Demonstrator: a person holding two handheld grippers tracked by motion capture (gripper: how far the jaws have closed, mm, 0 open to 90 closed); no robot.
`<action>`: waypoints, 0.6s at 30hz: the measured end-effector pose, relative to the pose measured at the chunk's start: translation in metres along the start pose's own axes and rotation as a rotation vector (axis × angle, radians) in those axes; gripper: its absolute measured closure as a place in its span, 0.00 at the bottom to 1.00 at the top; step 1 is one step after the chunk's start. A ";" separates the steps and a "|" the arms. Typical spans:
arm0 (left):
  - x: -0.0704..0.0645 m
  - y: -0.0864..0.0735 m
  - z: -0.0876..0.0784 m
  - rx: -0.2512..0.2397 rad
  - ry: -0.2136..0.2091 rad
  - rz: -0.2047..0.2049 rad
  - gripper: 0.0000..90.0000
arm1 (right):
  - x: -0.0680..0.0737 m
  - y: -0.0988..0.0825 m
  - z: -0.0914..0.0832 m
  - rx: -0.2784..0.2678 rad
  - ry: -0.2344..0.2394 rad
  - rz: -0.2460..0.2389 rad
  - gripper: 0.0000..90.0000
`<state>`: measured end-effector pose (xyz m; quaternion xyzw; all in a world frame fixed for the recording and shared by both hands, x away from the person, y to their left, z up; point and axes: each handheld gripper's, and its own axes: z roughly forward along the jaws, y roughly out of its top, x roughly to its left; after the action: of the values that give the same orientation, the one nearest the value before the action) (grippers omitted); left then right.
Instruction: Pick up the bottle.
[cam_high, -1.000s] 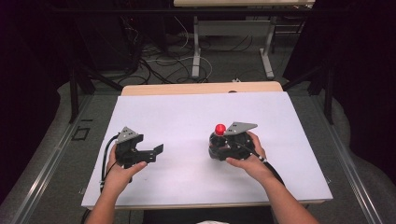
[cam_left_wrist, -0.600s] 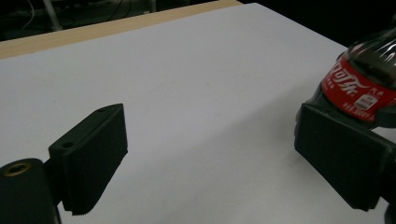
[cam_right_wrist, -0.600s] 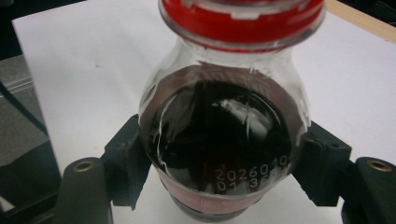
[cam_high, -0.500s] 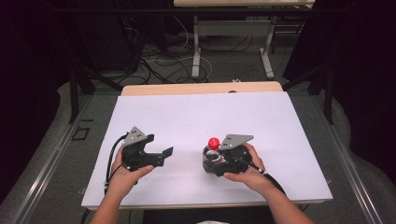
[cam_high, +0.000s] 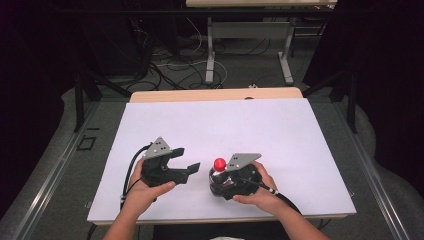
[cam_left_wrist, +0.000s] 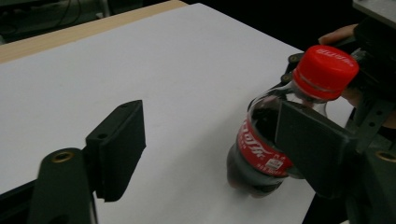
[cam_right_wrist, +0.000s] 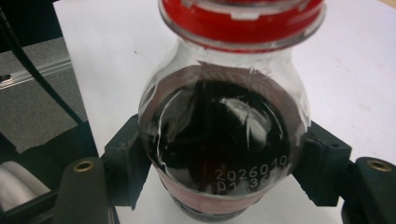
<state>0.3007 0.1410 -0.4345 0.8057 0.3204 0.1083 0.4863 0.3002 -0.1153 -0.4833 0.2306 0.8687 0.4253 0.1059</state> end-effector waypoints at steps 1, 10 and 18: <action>-0.003 0.002 0.002 0.004 -0.006 0.010 0.30 | 0.000 0.000 0.000 -0.005 0.002 -0.002 0.33; -0.017 0.024 0.007 0.004 -0.069 0.054 0.38 | 0.001 -0.001 0.000 -0.004 0.026 0.001 0.33; -0.027 0.034 0.009 0.030 -0.174 0.075 0.44 | -0.002 -0.003 0.000 0.005 0.027 0.001 0.33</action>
<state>0.2986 0.1068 -0.4066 0.8305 0.2482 0.0512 0.4960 0.3009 -0.1176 -0.4860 0.2255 0.8711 0.4262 0.0932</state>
